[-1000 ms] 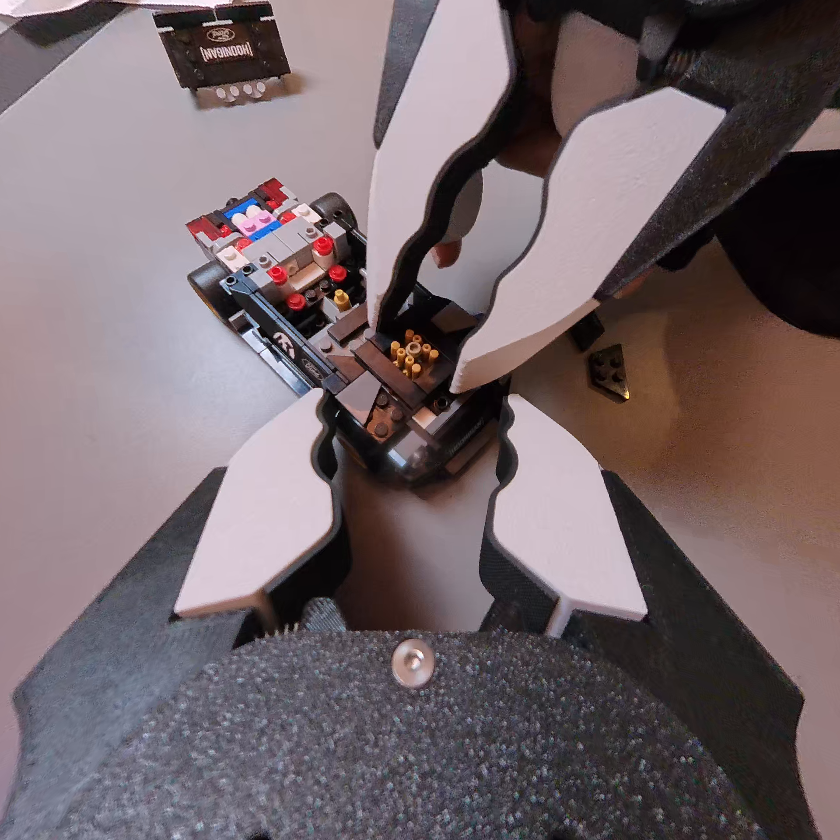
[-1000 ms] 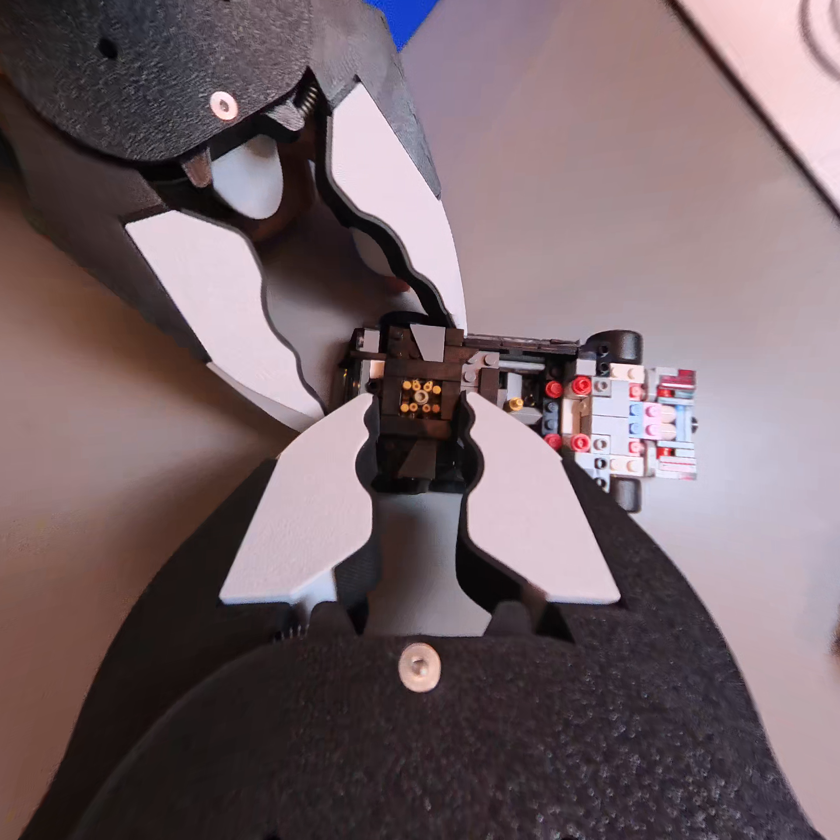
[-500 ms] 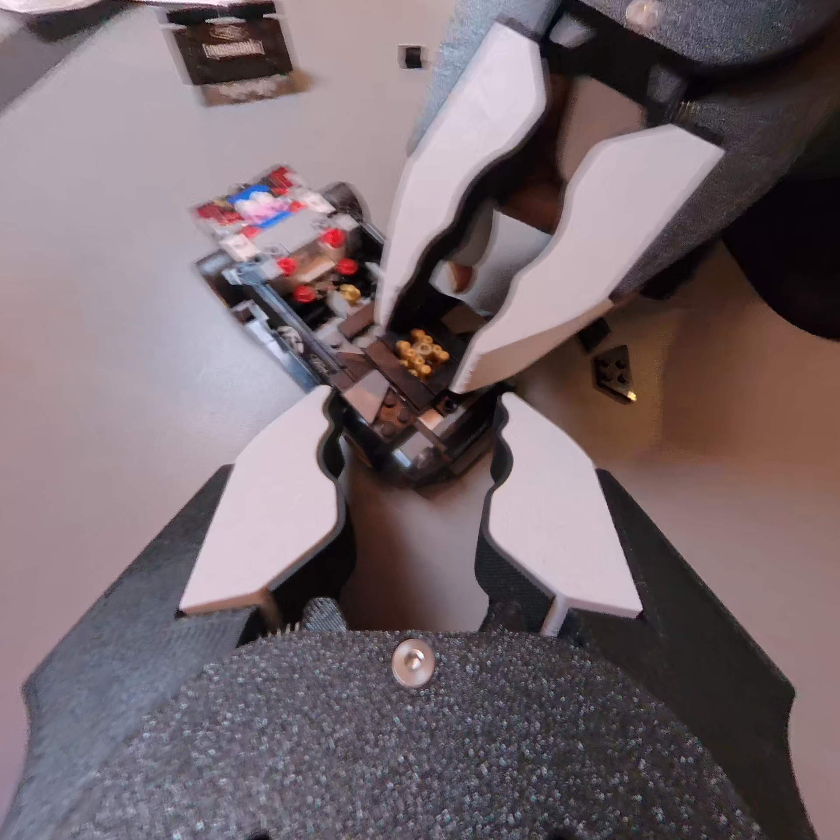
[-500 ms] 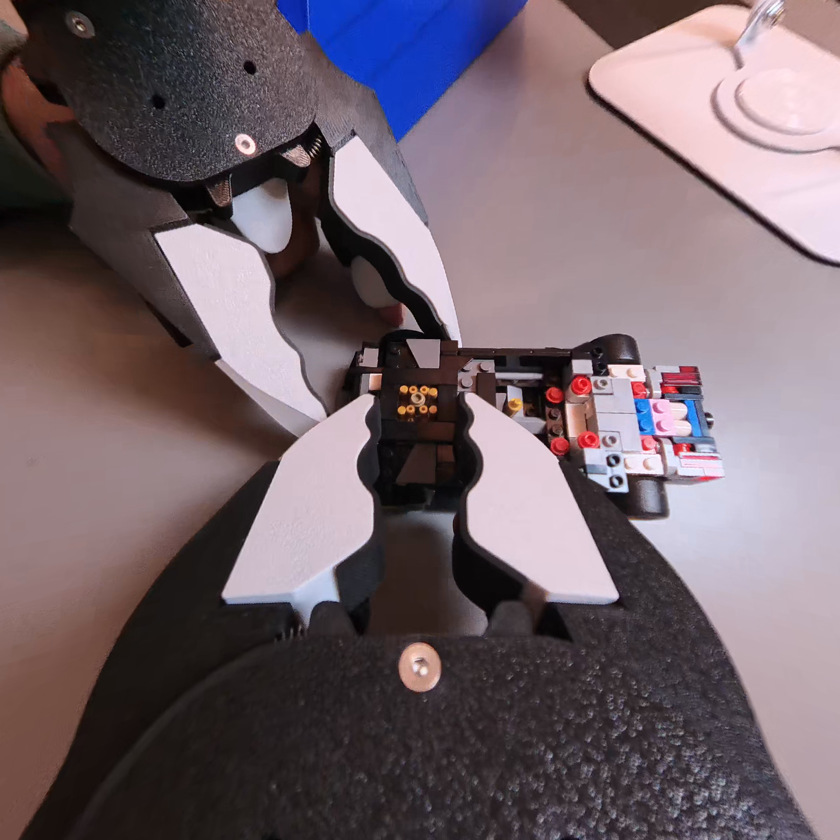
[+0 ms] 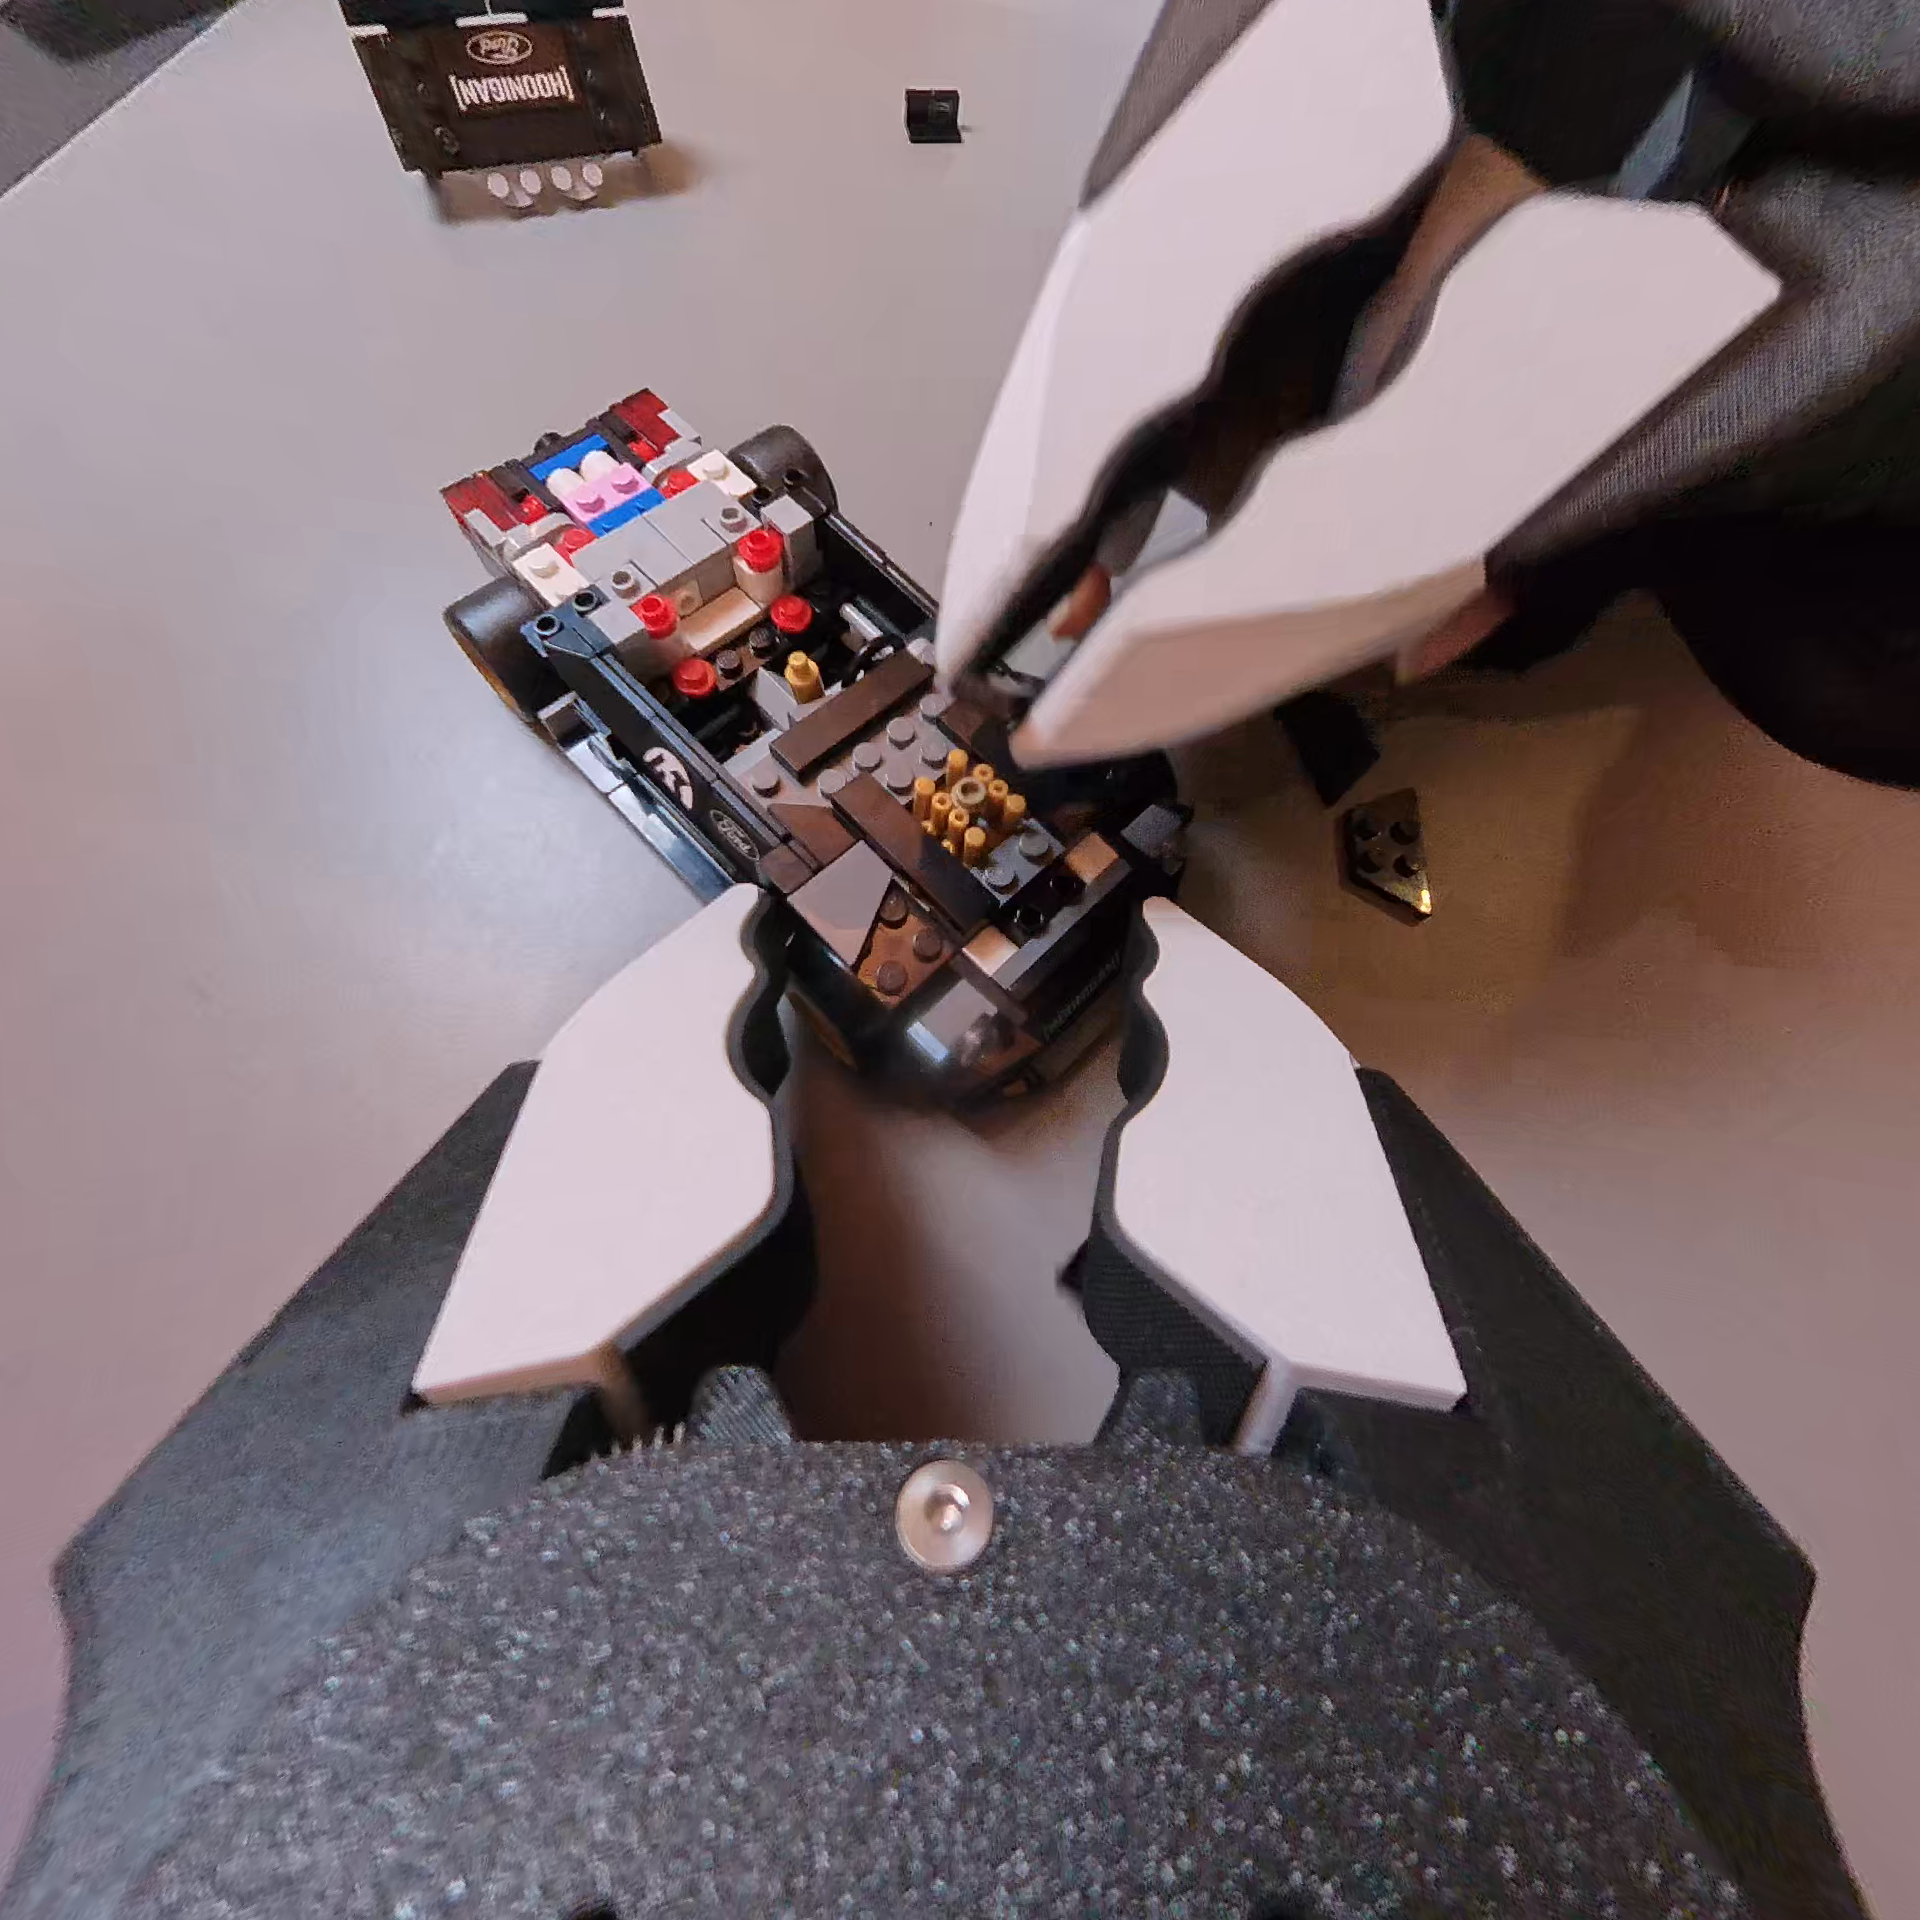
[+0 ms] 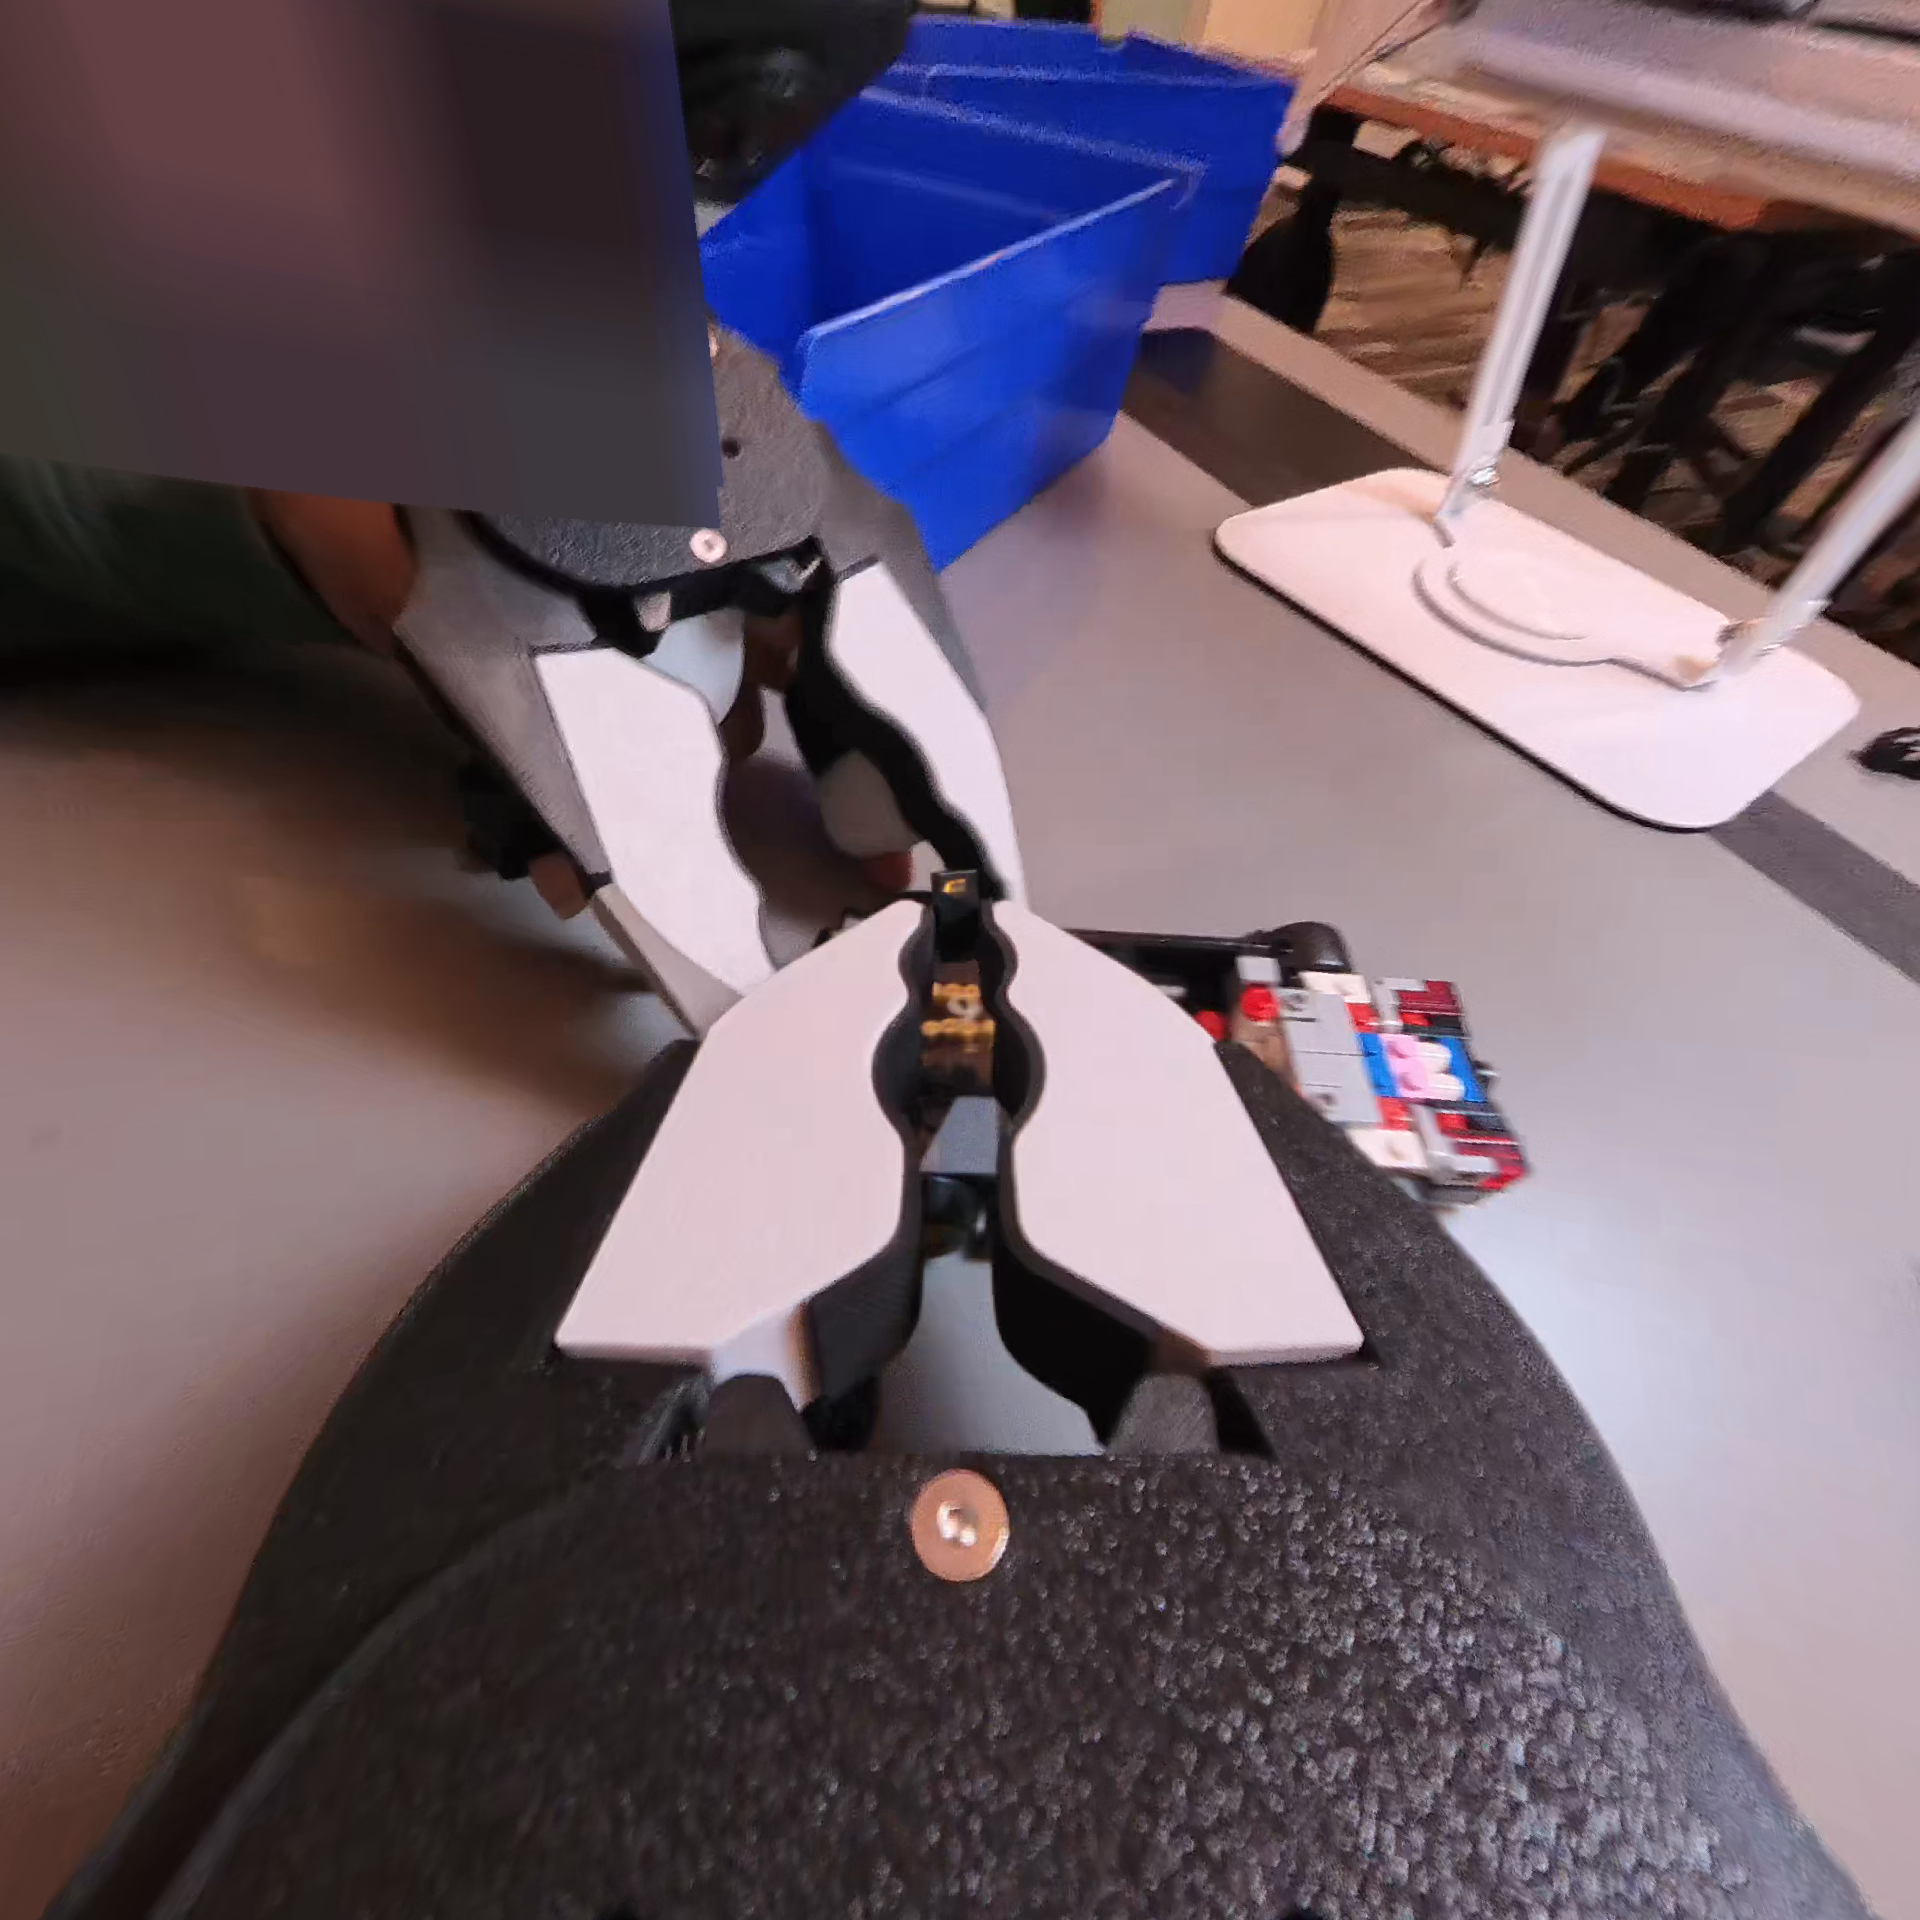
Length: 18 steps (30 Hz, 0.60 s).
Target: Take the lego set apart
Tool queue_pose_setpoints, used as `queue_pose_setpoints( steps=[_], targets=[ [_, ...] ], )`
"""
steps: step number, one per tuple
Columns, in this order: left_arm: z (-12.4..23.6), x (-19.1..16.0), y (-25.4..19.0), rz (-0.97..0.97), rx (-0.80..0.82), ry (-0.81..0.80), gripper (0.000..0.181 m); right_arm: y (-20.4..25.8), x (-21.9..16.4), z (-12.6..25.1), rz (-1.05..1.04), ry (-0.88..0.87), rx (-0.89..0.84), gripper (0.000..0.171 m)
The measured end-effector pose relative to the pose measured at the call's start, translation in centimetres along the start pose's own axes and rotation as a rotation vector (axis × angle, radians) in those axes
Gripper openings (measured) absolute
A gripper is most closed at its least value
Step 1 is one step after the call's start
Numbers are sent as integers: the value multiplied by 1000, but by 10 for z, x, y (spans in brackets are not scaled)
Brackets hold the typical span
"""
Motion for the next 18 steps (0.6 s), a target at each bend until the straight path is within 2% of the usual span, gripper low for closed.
queue_pose_setpoints(
  steps=[3, 12, 18],
  targets=[
    [0, 0, 0, -2, -4, -1, 63, -5, 1, 2, -18, 31, -11, 22],
    [7, 2, -2, -29, -42, 4, 66, -5, -1, 4, -12, 59, 26, 23],
    [5, 0, -3, -53, -41, 12, 70, -1, -13, 6, -8, 220, 83, 39]
  ],
)
Point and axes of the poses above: each gripper's, where its closed fingertips meet, z back along the fingers, x out of its top, y = z × x across the jaws, the point moved 6 cm from there along z, back along the fingers, and after that the axes turned 5 degrees about -x, right-handed, at the moved point
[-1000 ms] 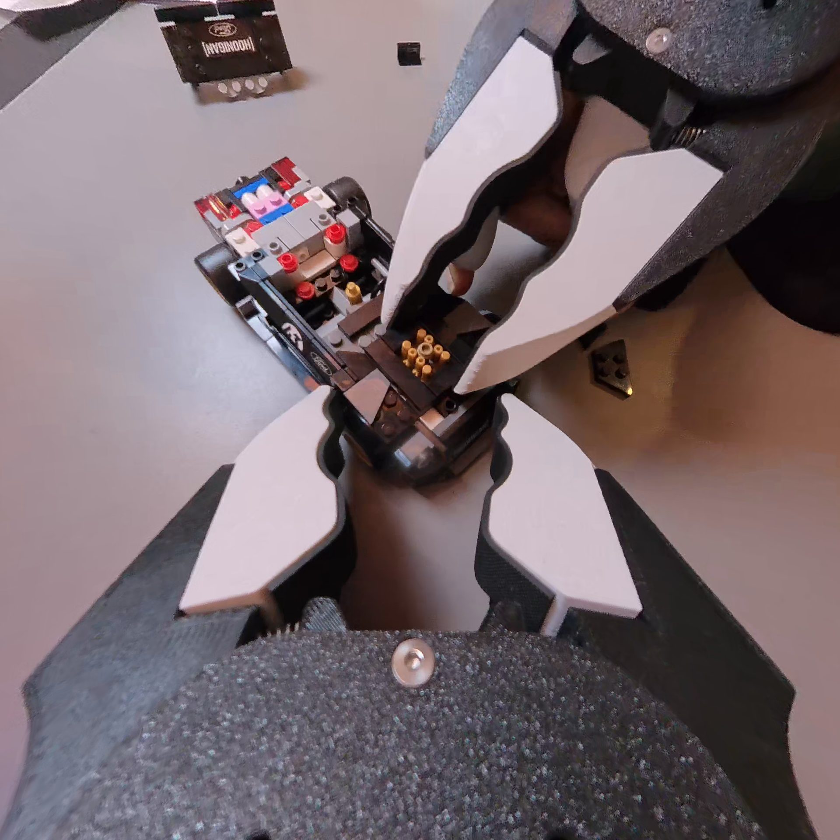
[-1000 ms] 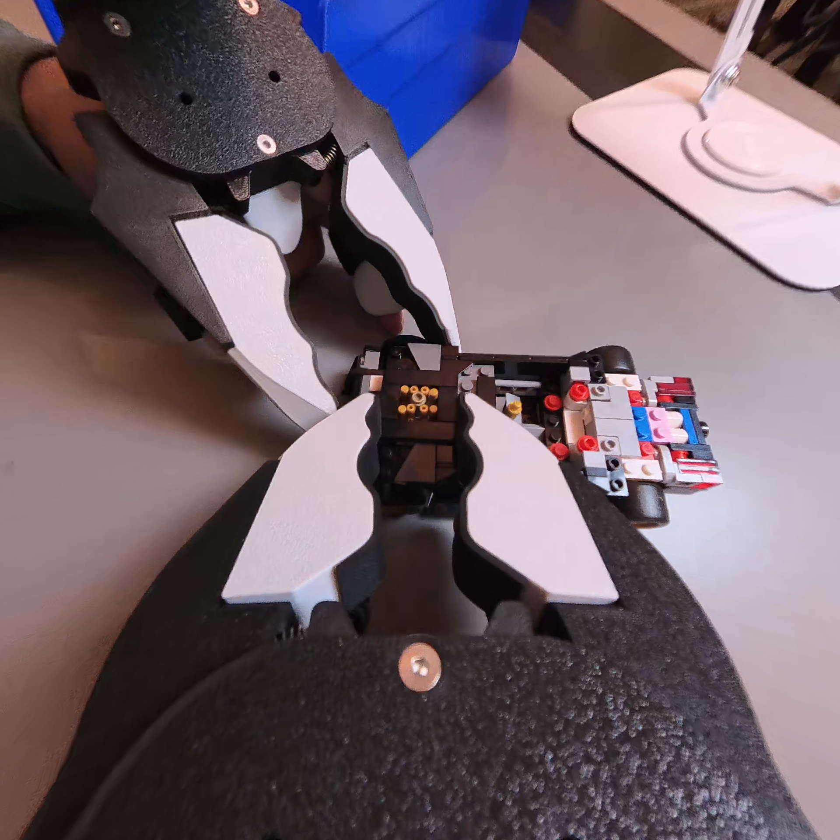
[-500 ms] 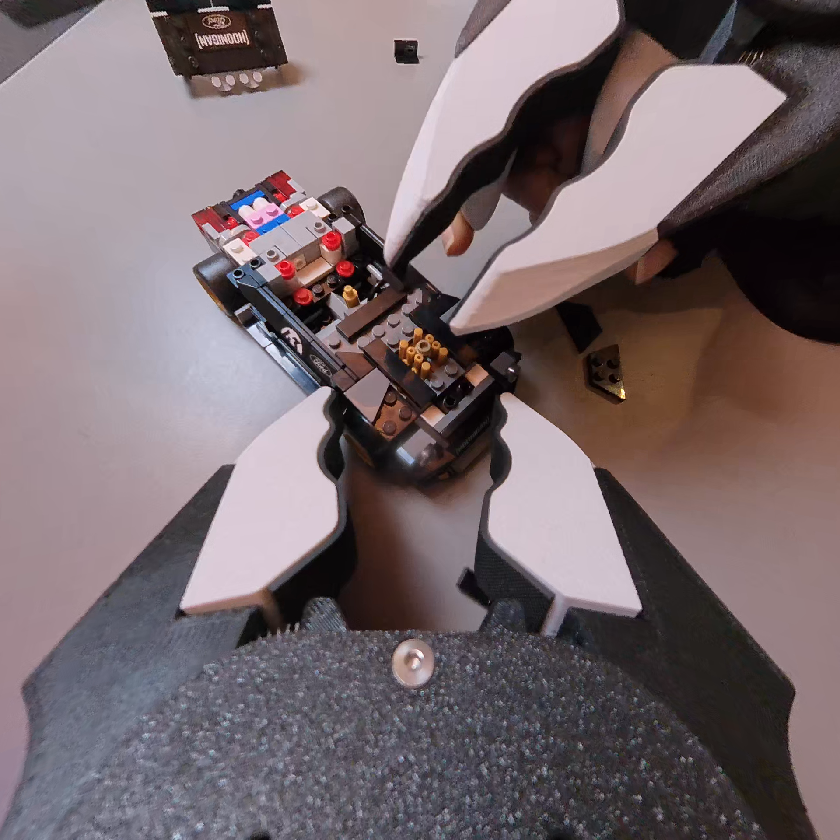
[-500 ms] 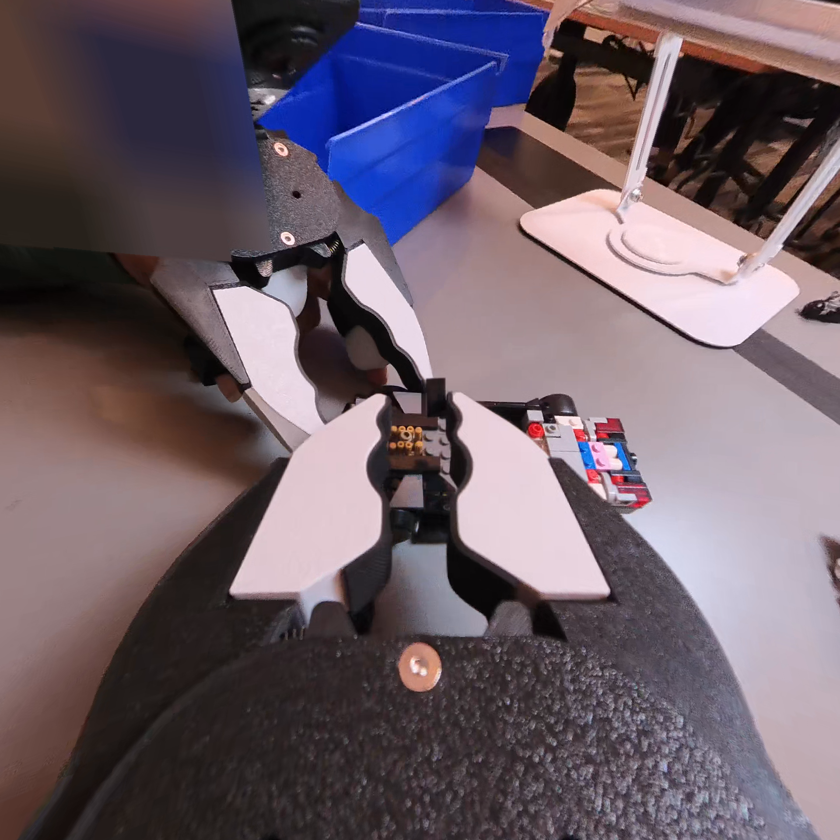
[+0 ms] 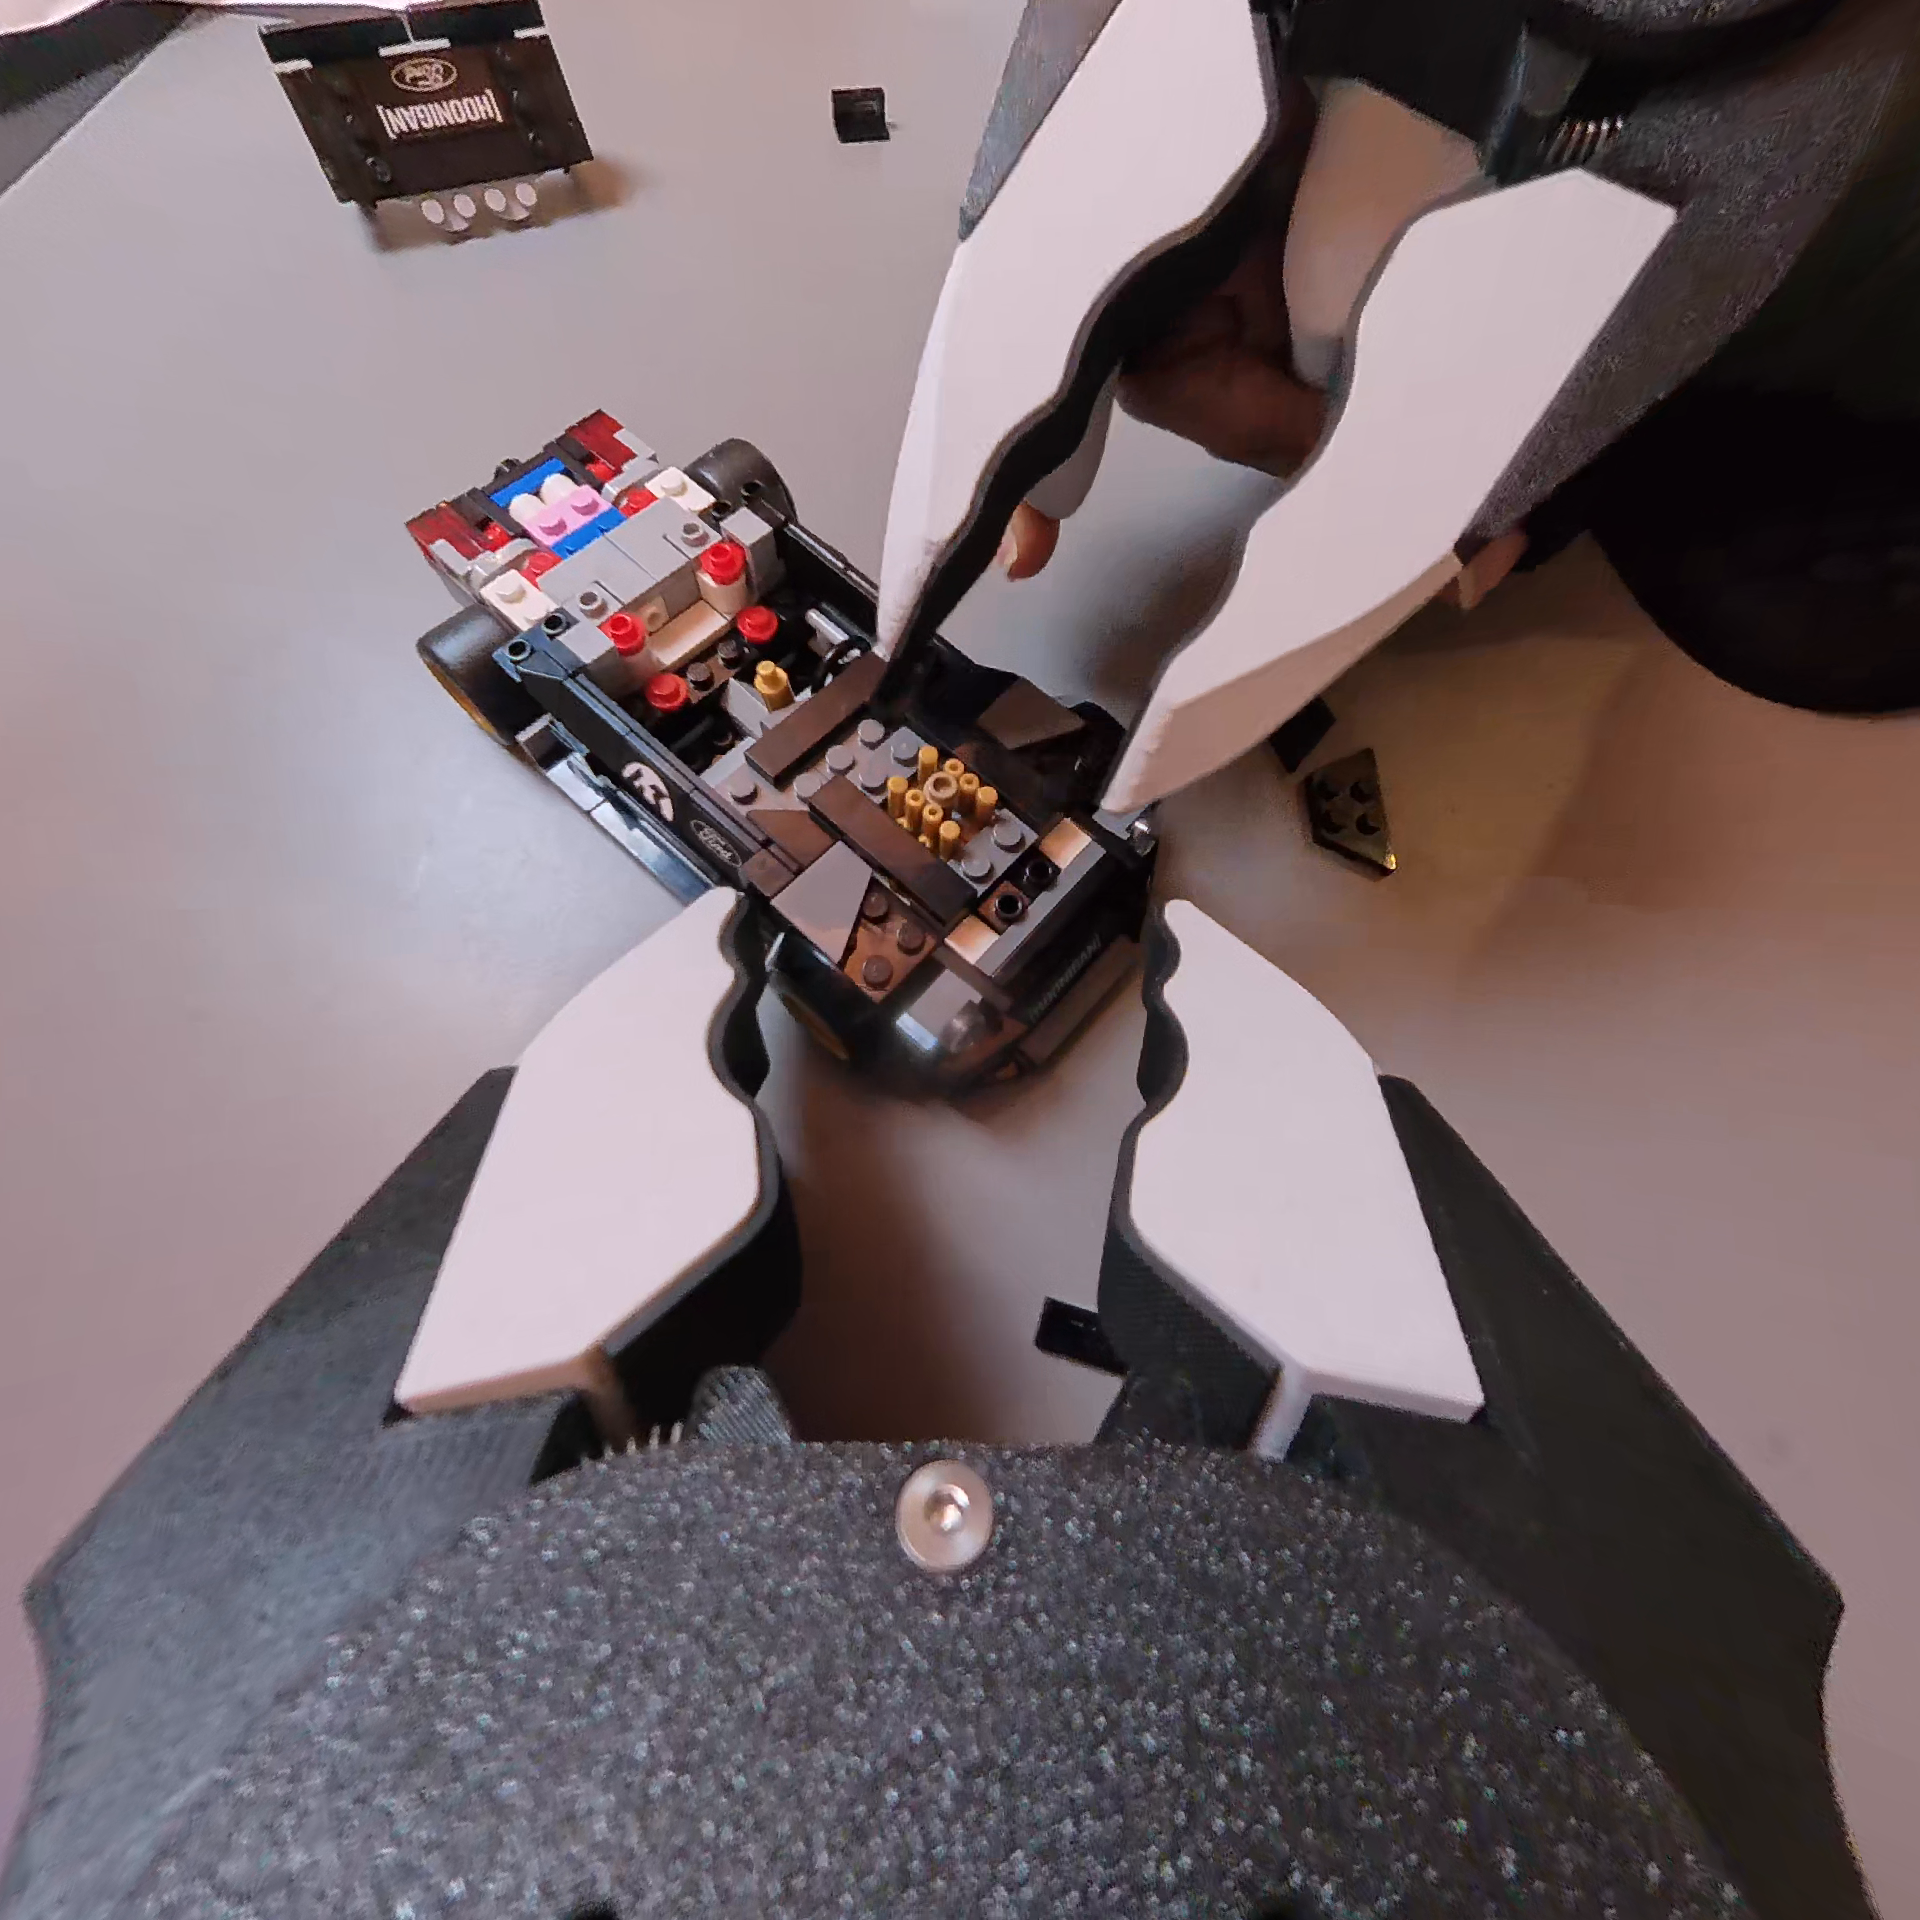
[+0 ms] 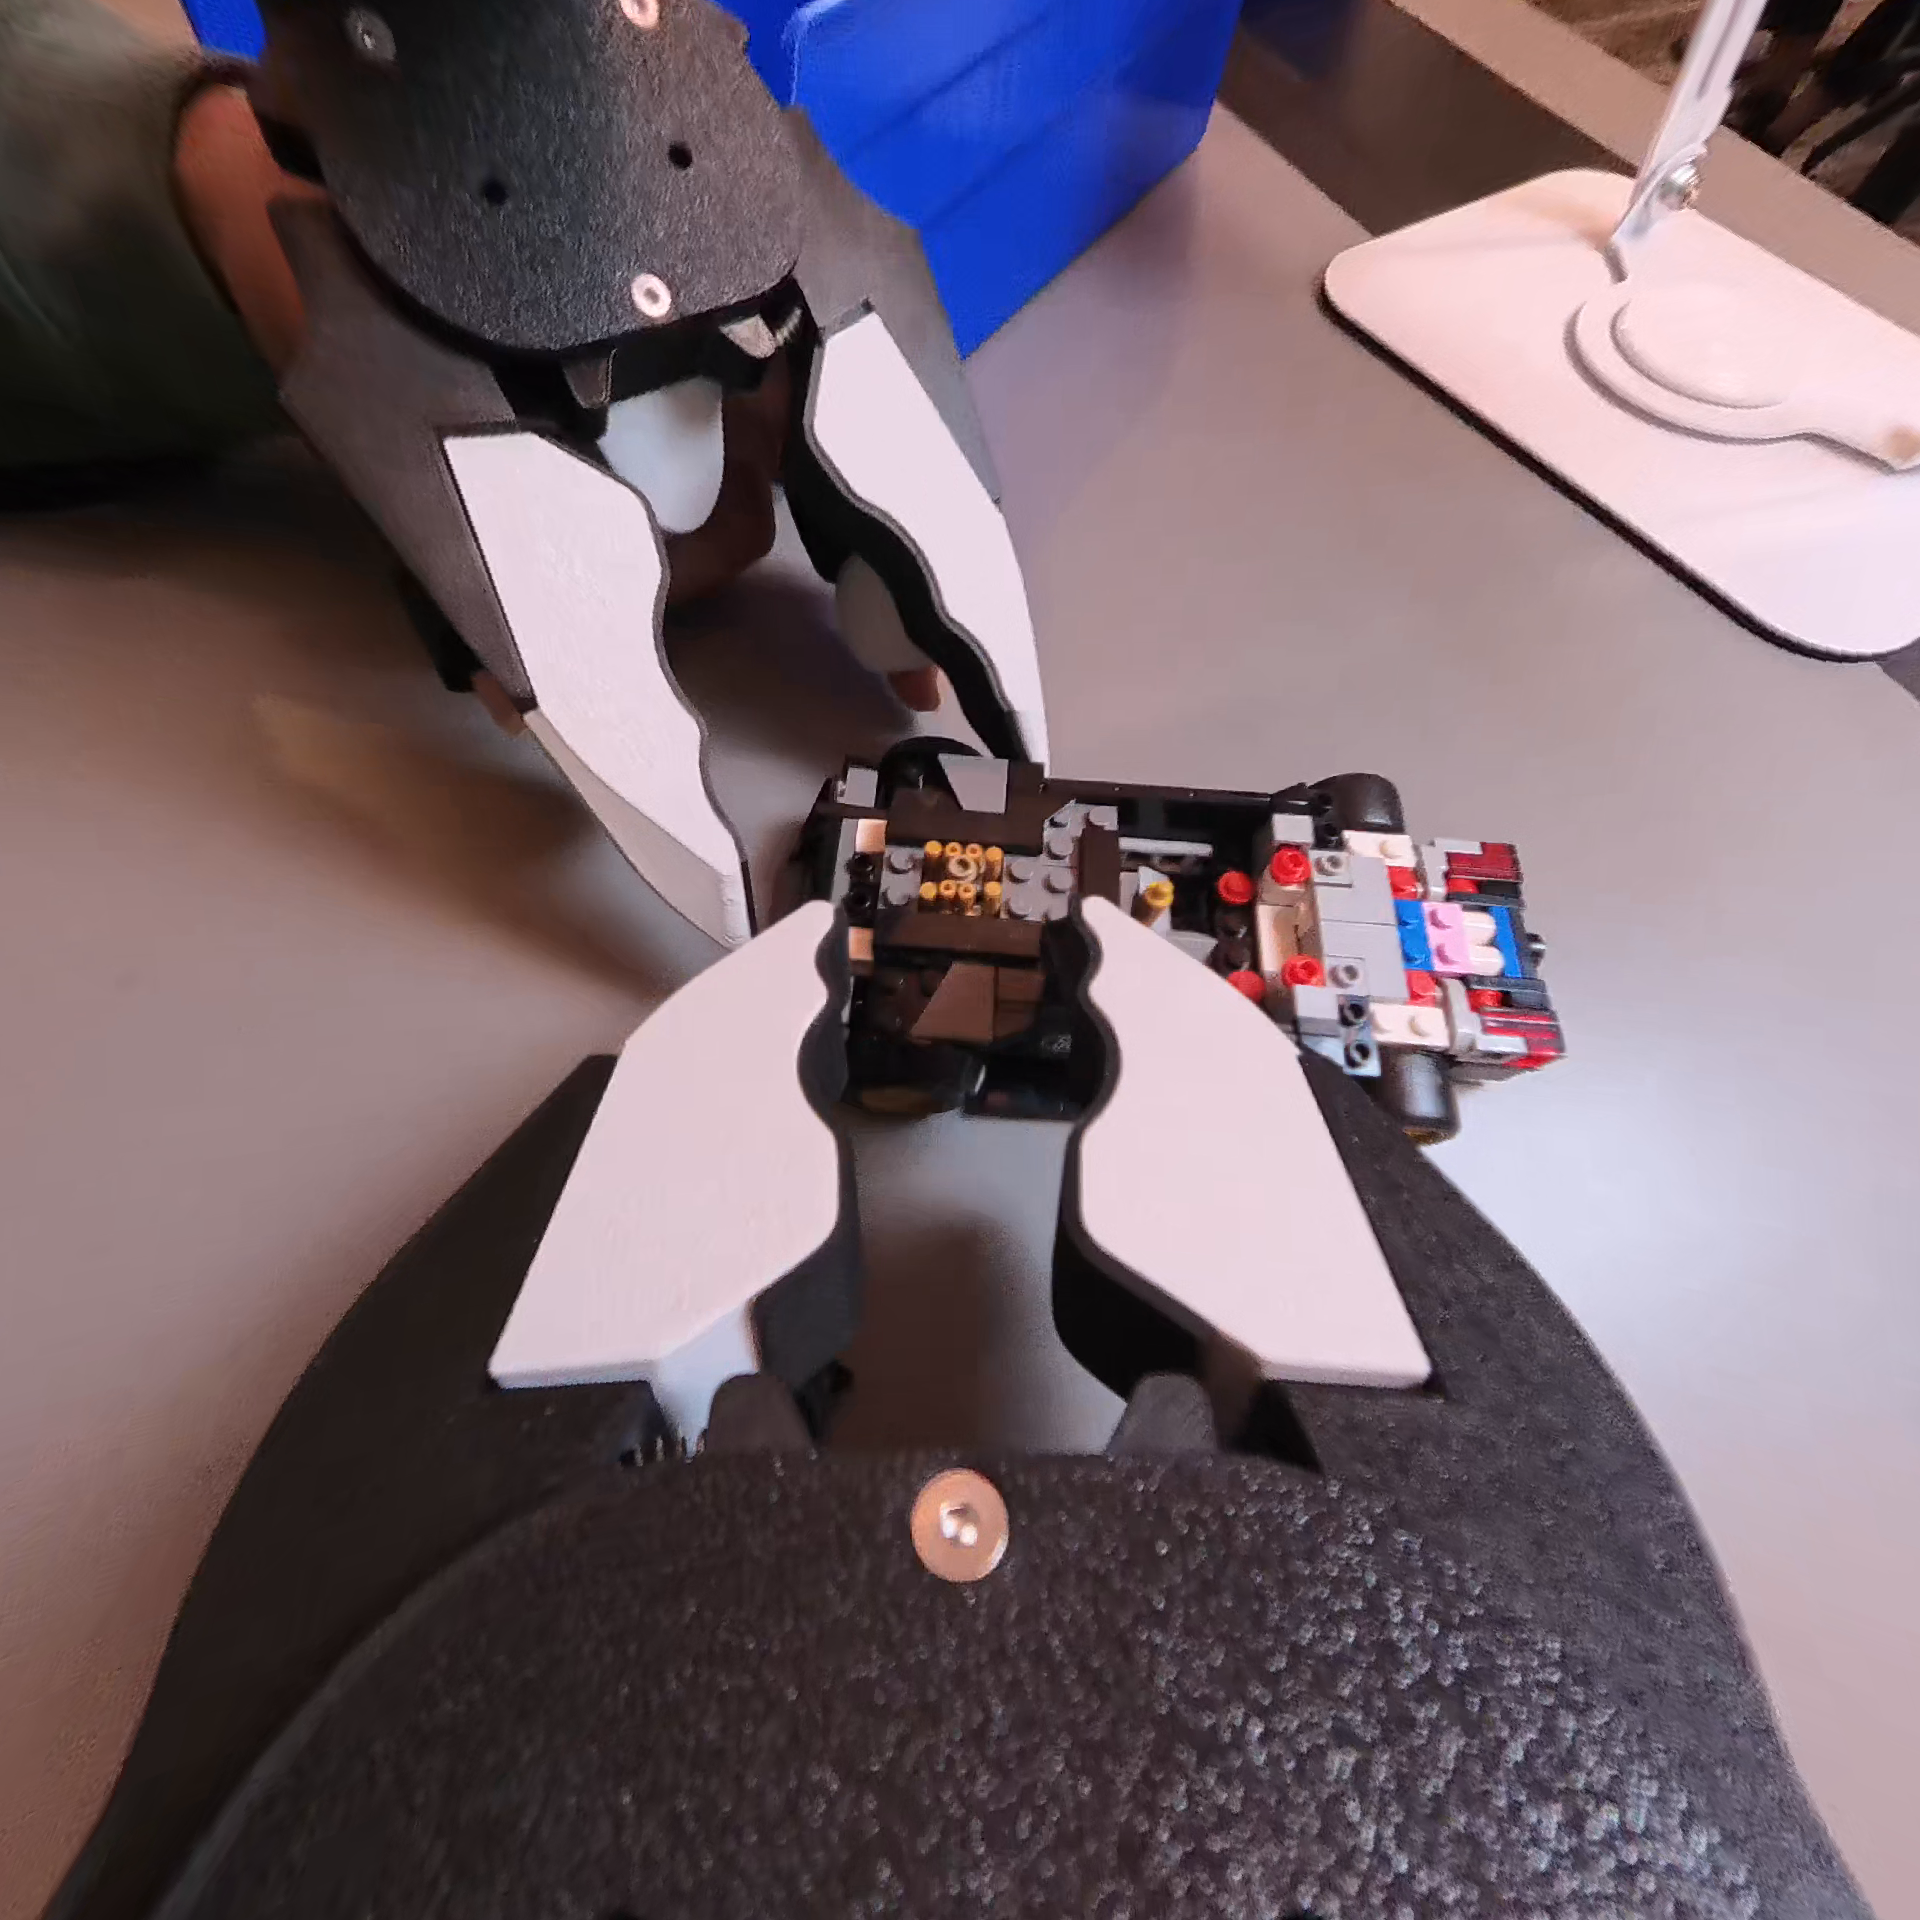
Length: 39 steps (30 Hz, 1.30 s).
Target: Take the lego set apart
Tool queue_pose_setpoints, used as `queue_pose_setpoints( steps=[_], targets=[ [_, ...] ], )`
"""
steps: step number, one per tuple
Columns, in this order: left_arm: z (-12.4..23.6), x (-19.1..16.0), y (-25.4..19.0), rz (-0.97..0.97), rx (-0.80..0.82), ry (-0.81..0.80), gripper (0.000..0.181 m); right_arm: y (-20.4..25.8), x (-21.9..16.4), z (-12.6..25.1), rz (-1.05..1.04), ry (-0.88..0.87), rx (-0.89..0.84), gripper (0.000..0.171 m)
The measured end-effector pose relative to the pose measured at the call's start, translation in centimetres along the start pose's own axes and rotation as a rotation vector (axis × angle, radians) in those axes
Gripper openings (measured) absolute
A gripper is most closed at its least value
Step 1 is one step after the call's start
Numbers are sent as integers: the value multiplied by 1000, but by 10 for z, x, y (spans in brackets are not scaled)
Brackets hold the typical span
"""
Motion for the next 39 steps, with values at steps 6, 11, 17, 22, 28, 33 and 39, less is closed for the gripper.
queue_pose_setpoints(
  steps=[6, 11, 17, 22, 28, 33, 39],
  targets=[
    [-4, 0, -1, -3, 8, -9, 72, 2, -3, -9, 38, 103, -65, 35],
    [-6, 0, 0, 9, 43, -8, 69, 0, -2, -10, 21, 139, -63, 34],
    [-8, 1, 0, 32, 62, -17, 70, 2, -5, -7, -34, 31, -84, 31],
    [-8, 1, 0, 49, 64, -20, 71, 1, -7, -6, -84, -37, -62, 31],
    [-4, -2, 5, 93, 61, -22, 60, -5, 5, 9, -150, -184, -26, 0],
    [-5, -1, 5, 76, 62, -20, 60, -18, 8, 21, -131, -213, -81, 9],
    [-5, -1, 4, 80, 52, -24, 61, -19, 5, 16, -139, -198, -82, 11]
  ],
)
Point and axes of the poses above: each gripper's, where its closed fingertips meet, z back along the fingers, x out of its top, y = z × x across the jaws, the point moved 6 cm from there along z, back along the fingers, and after that the axes turned 5 degrees about -x, right-handed, at the moved point
